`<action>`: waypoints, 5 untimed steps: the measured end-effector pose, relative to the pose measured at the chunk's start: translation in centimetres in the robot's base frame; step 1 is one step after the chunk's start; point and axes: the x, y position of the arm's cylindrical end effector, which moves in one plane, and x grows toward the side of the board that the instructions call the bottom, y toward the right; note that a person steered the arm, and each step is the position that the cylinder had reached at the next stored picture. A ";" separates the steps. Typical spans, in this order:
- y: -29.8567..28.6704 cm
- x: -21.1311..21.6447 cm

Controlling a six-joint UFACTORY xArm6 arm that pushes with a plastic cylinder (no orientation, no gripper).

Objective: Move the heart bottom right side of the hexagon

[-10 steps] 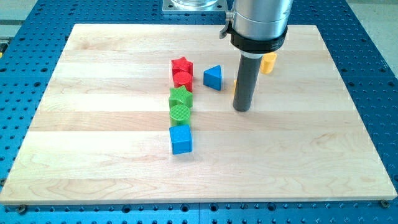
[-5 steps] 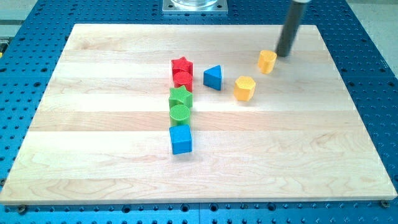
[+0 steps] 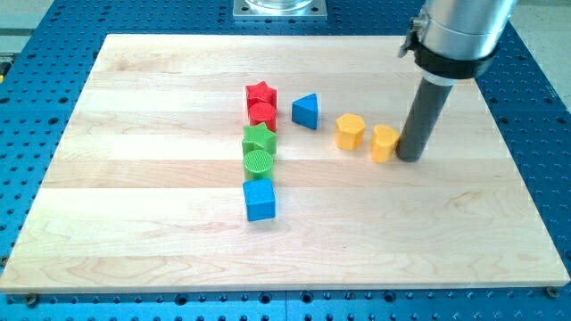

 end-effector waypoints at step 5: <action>-3.4 0.7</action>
